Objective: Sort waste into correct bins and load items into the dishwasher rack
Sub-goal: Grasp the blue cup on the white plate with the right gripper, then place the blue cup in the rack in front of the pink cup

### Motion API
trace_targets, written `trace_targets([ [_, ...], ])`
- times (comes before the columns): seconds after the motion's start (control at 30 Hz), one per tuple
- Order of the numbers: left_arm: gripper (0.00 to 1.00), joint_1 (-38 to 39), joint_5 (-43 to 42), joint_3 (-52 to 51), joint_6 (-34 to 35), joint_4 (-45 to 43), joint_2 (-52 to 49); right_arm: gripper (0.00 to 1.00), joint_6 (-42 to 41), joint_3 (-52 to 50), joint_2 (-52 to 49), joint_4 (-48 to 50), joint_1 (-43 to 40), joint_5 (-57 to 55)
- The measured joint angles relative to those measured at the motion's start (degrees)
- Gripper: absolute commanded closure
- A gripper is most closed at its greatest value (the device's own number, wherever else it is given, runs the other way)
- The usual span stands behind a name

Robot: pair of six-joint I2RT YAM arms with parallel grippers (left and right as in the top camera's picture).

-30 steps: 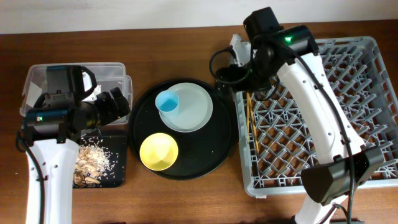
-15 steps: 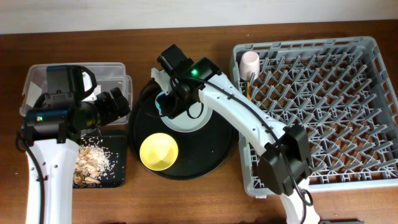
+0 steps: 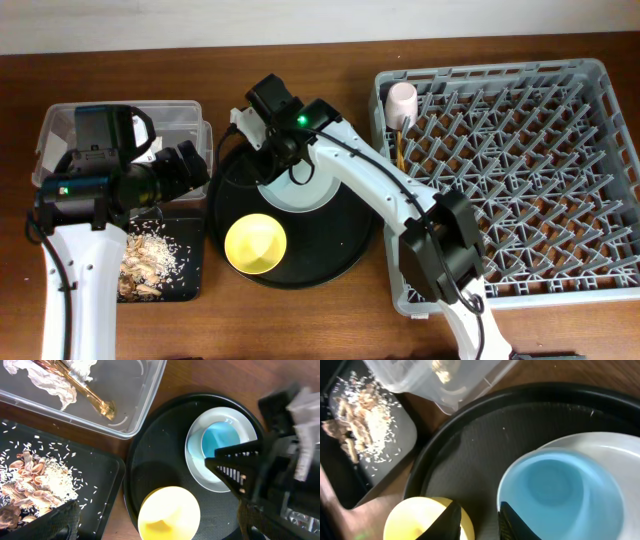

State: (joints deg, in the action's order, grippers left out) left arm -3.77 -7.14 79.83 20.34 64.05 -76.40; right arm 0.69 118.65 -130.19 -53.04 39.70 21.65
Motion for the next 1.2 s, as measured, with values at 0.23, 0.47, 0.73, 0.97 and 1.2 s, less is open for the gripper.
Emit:
trace_targets([
  [0.23, 0.01, 0.0, 0.0, 0.0, 0.02, 0.0, 0.0, 0.86, 0.17, 0.0, -4.13, 0.59, 0.0, -0.85],
  [0.47, 0.01, -0.02, -0.02, 0.0, 0.02, 0.0, 0.0, 0.96, 0.74, 7.23, -2.6, -12.59, -4.15, 1.81],
  [0.73, 0.01, -0.02, 0.0, 0.0, 0.0, -0.02, 0.0, 0.96, 22.08, 12.28, 4.26, -43.67, -36.09, 30.4],
  [0.97, 0.01, 0.0, 0.0, 0.0, 0.02, -0.02, 0.0, 0.96, 37.64, -11.8, 4.42, -44.02, -46.73, 47.01],
  [1.2, 0.01, 0.0, 0.0, 0.0, 0.02, 0.0, 0.0, 0.92, 52.92, -23.43, 4.46, -43.32, -46.82, 52.76],
])
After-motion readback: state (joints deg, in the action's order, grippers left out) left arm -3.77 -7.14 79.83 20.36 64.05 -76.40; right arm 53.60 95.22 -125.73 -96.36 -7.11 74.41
